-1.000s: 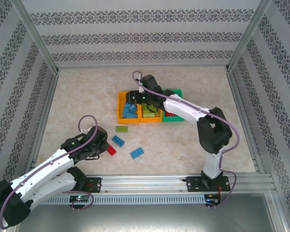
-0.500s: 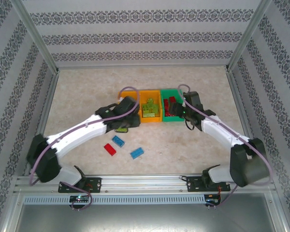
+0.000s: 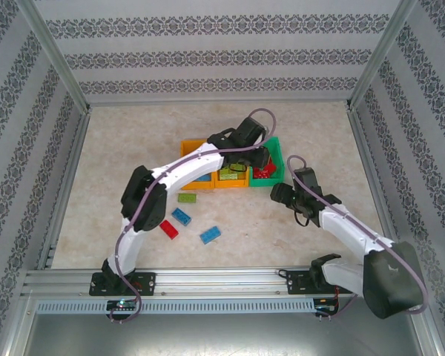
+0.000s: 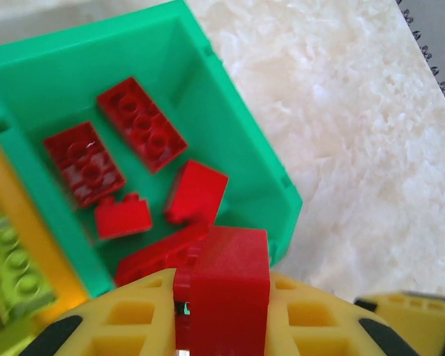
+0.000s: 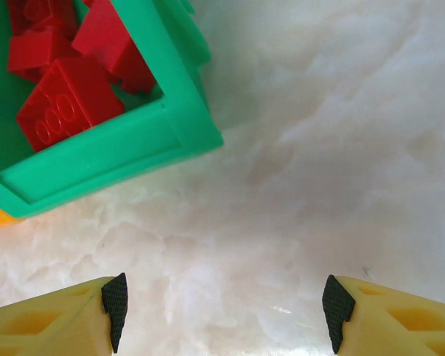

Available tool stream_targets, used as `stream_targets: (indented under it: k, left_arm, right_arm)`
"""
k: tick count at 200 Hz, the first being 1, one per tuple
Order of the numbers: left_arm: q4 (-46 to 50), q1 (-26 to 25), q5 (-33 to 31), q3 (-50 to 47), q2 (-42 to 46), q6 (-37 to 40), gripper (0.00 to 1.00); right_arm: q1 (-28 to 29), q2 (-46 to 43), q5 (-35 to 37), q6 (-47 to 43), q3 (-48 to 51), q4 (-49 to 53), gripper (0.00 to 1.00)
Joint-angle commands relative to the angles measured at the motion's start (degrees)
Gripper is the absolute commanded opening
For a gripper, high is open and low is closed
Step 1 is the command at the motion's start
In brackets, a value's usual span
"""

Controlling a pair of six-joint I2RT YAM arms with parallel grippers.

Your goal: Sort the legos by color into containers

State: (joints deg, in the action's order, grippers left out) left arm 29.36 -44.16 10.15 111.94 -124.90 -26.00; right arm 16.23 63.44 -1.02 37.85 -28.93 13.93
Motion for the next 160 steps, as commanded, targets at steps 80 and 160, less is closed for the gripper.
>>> stream_targets:
  k: [80, 160]
  left_arm:
    - [1.17, 1.86, 2.77, 14.71, -12.87, -0.34, 0.17]
    - [0.61, 2.32, 2.67, 15.59, -15.11, -3.91, 0.28]
  right_arm:
    - [0.41, -6.0, -0.8, 1.96, 4.16, 2.21, 0.72]
    - [0.83, -6.97, -1.2, 1.59, 4.95, 1.78, 0.72]
